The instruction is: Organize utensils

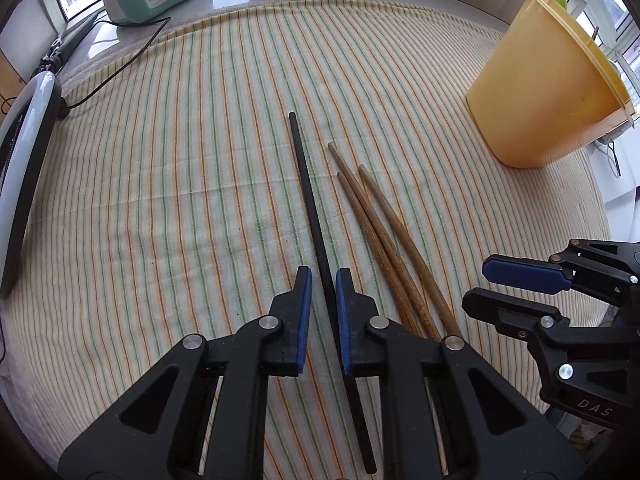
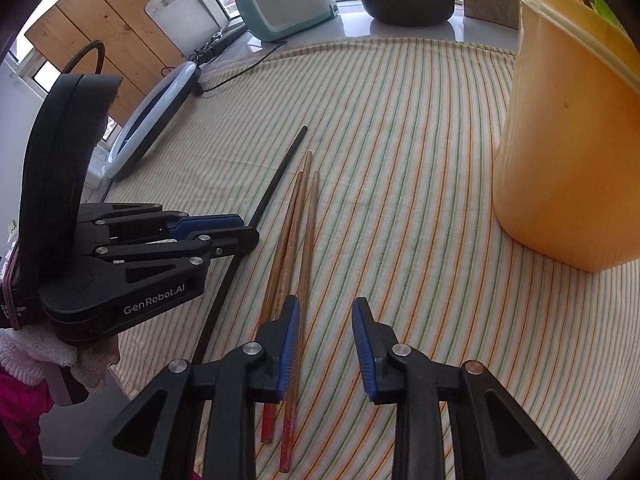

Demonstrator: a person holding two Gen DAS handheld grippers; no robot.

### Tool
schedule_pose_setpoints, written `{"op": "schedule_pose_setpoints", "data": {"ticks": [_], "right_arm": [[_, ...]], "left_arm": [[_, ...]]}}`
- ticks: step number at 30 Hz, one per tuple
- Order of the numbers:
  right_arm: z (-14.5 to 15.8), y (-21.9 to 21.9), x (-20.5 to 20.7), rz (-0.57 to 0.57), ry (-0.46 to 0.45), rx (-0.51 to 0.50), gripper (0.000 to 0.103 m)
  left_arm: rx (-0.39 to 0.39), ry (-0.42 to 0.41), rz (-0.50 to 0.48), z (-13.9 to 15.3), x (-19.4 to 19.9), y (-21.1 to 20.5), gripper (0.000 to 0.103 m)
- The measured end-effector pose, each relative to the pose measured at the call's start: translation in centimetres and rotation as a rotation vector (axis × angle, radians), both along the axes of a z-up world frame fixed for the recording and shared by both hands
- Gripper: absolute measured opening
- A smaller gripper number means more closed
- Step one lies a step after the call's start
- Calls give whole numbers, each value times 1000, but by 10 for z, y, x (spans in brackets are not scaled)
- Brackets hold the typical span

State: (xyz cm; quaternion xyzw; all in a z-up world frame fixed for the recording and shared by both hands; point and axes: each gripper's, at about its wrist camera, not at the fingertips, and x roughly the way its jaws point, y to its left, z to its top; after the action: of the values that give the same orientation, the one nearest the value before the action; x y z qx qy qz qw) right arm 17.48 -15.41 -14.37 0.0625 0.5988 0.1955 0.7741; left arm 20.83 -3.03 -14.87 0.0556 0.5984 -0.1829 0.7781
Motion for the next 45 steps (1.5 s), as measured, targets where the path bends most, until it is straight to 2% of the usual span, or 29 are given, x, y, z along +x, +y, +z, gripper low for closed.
{"op": "schedule_pose_setpoints", "data": {"ticks": [8, 15, 18, 20, 24, 25, 27, 34, 39, 45], "right_arm": [[-12, 15, 22, 10, 61, -8, 18], [-16, 22, 33, 16, 70, -43, 15], [-15, 25, 35, 24, 63, -66, 14], [-15, 28, 34, 39, 53, -91, 14], [-14, 34, 35, 75, 38, -137, 12], [-13, 35, 35, 87, 33, -148, 11], [-13, 34, 33, 99, 26, -158, 9], [-12, 27, 34, 77, 34, -142, 4], [-2, 21, 29, 52, 8, -99, 3], [22, 13, 19, 38, -62, -69, 3]], "left_arm": [[-17, 12, 5, 1, -13, 19, 8], [-1, 49, -1, 2, -19, 24, 8], [-11, 70, 35, 1, -12, 25, 17], [-26, 72, 46, 1, -4, 26, 17], [-30, 52, 30, 3, 4, 25, 16], [-28, 45, 27, 3, 4, 26, 11], [-35, 39, 25, 2, 4, 31, 7], [-96, 35, 64, 7, -1, 53, 6], [-154, -6, 80, 29, -9, 66, 5], [-163, -89, 51, 57, -21, 65, 4]]}}
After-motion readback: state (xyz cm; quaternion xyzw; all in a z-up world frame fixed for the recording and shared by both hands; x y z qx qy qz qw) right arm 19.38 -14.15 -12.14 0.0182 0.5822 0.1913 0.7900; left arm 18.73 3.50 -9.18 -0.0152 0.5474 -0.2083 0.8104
